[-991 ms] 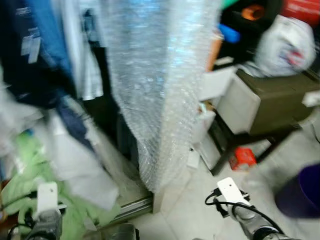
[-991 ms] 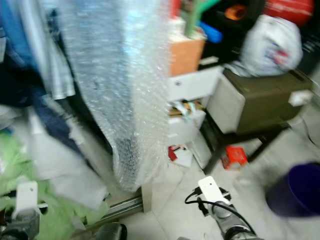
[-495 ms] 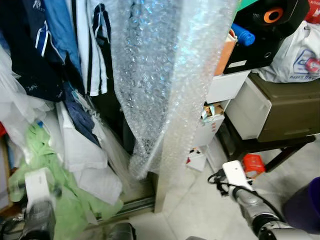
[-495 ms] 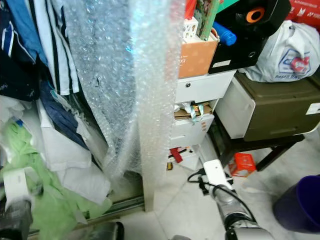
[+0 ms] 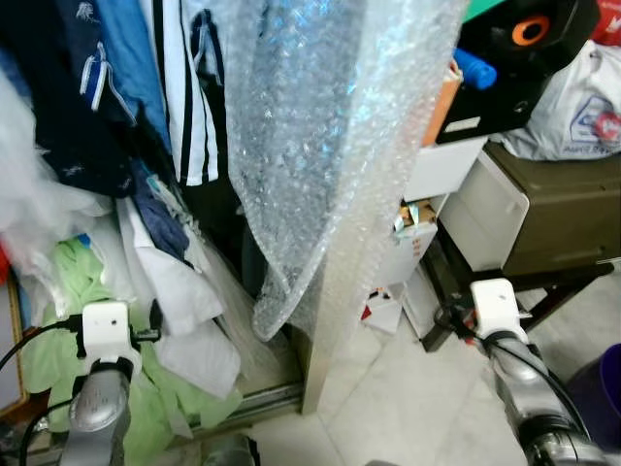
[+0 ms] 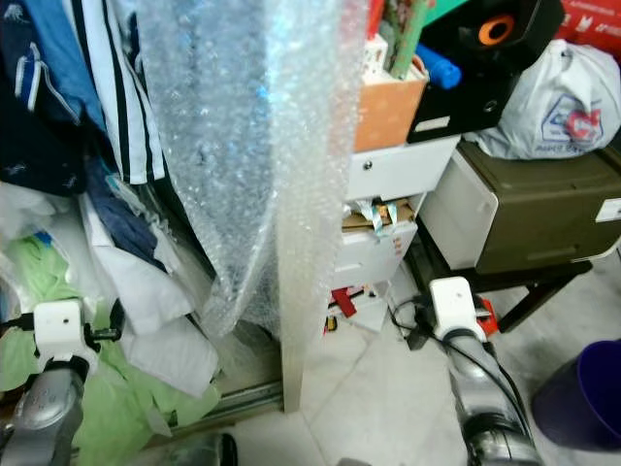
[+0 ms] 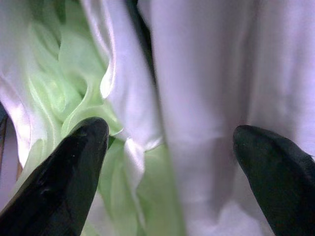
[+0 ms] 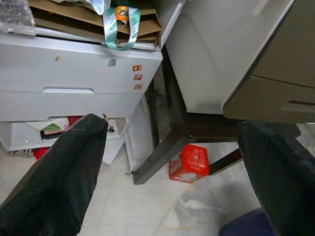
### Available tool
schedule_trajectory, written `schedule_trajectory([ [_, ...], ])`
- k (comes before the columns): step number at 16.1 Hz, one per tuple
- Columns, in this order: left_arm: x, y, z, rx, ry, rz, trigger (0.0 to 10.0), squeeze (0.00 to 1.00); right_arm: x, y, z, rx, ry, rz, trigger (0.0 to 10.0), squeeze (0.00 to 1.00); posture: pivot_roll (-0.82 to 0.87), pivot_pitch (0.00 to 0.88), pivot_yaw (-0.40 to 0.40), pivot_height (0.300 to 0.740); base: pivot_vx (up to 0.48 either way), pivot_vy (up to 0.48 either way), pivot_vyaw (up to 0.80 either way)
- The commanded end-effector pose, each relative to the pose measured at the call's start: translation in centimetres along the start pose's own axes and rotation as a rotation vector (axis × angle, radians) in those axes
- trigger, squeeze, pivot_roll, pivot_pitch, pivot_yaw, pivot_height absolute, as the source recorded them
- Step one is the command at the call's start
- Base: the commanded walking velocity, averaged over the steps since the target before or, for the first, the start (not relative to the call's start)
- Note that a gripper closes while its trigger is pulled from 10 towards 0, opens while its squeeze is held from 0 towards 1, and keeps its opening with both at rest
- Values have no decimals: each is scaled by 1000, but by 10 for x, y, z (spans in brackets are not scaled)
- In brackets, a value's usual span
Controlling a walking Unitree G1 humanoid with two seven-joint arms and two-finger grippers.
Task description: Clean up the room
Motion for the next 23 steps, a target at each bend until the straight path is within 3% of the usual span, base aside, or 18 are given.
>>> schedule_trajectory([
  [1, 9, -8, 4, -41, -26, 9, 10000, 0, -1, 0, 5, 11, -3, -20, 10000, 0, -45, 0, -19, 740, 0, 0, 0],
  [3, 22, -21, 17, -107, -78, 8, 10000, 0, 4, -4, 21, 12, -44, 2, 10000, 0, -45, 0, -21, 740, 0, 0, 0],
  [4, 29, -26, 24, -146, -123, -19, 10000, 0, 15, 1, 39, 45, -116, -1, 10000, 0, -51, 0, -19, 740, 0, 0, 0],
  [5, 21, -20, 24, -113, -107, -33, 10000, 0, 18, 7, 51, 71, -174, 18, 10000, 0, -57, 0, -18, 740, 0, 0, 0],
  [6, 11, -12, 20, -53, -63, -24, 10000, 0, 10, 9, 51, 67, -156, 22, 10000, 0, -63, 0, -17, 740, 0, 0, 0],
  [9, -20, 11, 16, 73, 64, -2, 10000, 0, -22, 2, 45, -10, -36, -13, 10000, 0, -63, 0, -15, 740, 0, 0, 0],
  [10, -34, 18, 20, 92, 119, -9, 10000, 0, -38, -3, 43, -32, 39, -4, 10000, 0, -58, 0, -18, 740, 0, 0, 0],
  [13, -49, 22, 34, 79, 186, -8, 10000, 0, -64, 0, 48, -27, 201, -78, 10000, 0, -42, 0, -26, 740, 0, 0, 0],
  [15, -82, 34, 44, 162, 308, -41, 10000, 0, -95, 18, 53, 35, 374, -160, 10000, 0, -38, 0, -33, 740, 0, 0, 0],
  [17, -112, 41, 54, 218, 463, -88, 10000, 0, -111, 35, 60, 91, 505, -171, 10000, 0, -32, 0, -31, 740, 0, 0, 0],
  [20, -146, 50, 77, 285, 682, -103, 10000, 0, -117, 52, 66, 185, 569, -87, 10000, 0, -45, 0, -23, 740, 0, 0, 0],
  [23, -152, 53, 80, 297, 754, -150, 10000, 0, -127, 53, 74, 238, 631, 9, 10000, 0, -45, 0, -23, 740, 0, 0, 788],
])
Point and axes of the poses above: a point about 5 cm out from each wrist's last joint towards the gripper, its own z axis pointing back from the gripper into the wrist, its own x axis along the axis of the wrist's last joint, y = z × x, the point moved 2 cm from there along -z, pointing out of the wrist towards the gripper, and after that the axes turned 11 degrees about z, right-handed, at the moved point
